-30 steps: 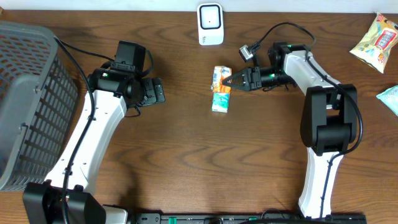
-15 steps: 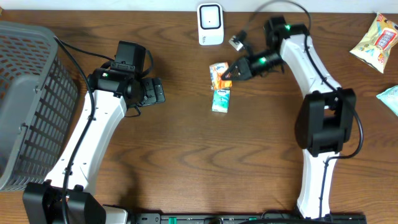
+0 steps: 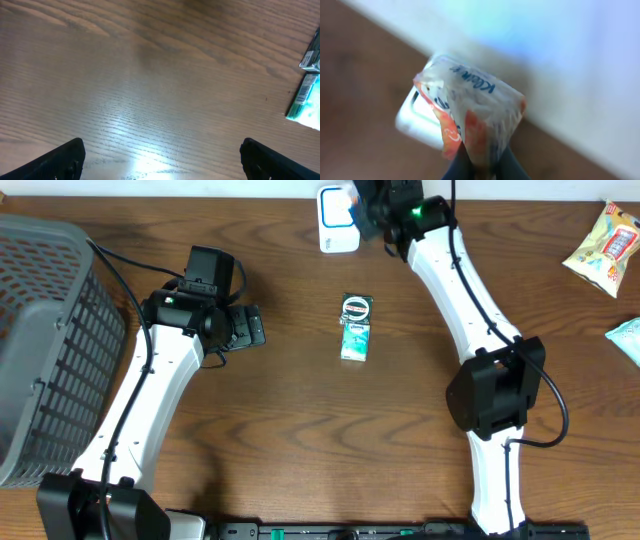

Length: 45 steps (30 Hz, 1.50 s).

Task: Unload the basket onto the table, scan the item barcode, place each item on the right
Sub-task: 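Lift the orange pack up toward the scanner, then hold the orange pack barcode against the scanner window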

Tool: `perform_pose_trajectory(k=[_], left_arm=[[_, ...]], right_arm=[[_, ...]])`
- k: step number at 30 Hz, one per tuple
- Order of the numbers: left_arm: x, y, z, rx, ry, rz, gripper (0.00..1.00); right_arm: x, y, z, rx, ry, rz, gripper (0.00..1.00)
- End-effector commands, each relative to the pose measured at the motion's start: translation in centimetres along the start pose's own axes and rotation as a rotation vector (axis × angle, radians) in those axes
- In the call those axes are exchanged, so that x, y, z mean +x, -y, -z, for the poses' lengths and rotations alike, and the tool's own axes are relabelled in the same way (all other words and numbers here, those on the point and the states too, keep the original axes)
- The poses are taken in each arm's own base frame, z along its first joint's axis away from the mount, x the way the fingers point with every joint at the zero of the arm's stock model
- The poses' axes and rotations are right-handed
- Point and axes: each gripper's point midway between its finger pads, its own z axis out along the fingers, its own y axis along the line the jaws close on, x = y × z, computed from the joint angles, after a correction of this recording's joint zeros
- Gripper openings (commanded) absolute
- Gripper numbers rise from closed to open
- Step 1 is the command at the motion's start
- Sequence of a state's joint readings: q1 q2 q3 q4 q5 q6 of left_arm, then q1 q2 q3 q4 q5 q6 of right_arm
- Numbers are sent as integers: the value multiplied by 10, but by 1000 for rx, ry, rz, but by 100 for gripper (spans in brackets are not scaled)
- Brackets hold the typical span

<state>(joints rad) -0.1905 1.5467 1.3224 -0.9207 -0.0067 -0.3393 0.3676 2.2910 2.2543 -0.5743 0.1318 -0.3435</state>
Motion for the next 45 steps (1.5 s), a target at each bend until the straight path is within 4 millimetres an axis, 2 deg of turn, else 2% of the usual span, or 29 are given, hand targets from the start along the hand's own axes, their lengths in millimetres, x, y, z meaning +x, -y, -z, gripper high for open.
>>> perform_pose_trajectory(k=[1,6,12,14,17,26,28,31,34,36,39,43,45], left_arm=[[-2,-4,1,-15,3,-2,98],[-2,-4,1,-15,3,-2,98],[-2,-4,1,-15,3,-2,98],[-2,-4,1,-14,3,-2,98],[-2,-4,1,-15,3,-2,98],[-2,-4,1,-15,3,-2,98],[-2,-4,1,-15,3,-2,98],[-2,-4,1,-15,3,-2,98],[-2,-4,1,-15,3,-2,98],[-2,-4,1,-14,3,-2,98],[-2,-4,1,-15,3,-2,98],[-2,-4,1,-15,3,-2,98],[-2,-4,1,-15,3,-2,98]], right_arm=[[4,0,-24,81,8,139,1],[1,-9,-58,104,89,238,1],[11,-35,-85,102,101,438,1],[15,-44,-90,90,93,471,1],[18,-46,-91,84,85,477,1],[24,-32,-87,86,50,453,1],[21,-19,-79,97,49,405,1],[16,17,-62,134,45,329,1],[28,67,-40,177,-13,274,1],[52,107,-27,229,-101,208,1],[107,164,-10,310,-248,32,1],[198,220,16,345,-458,-181,1],[231,240,31,368,-526,-271,1]])
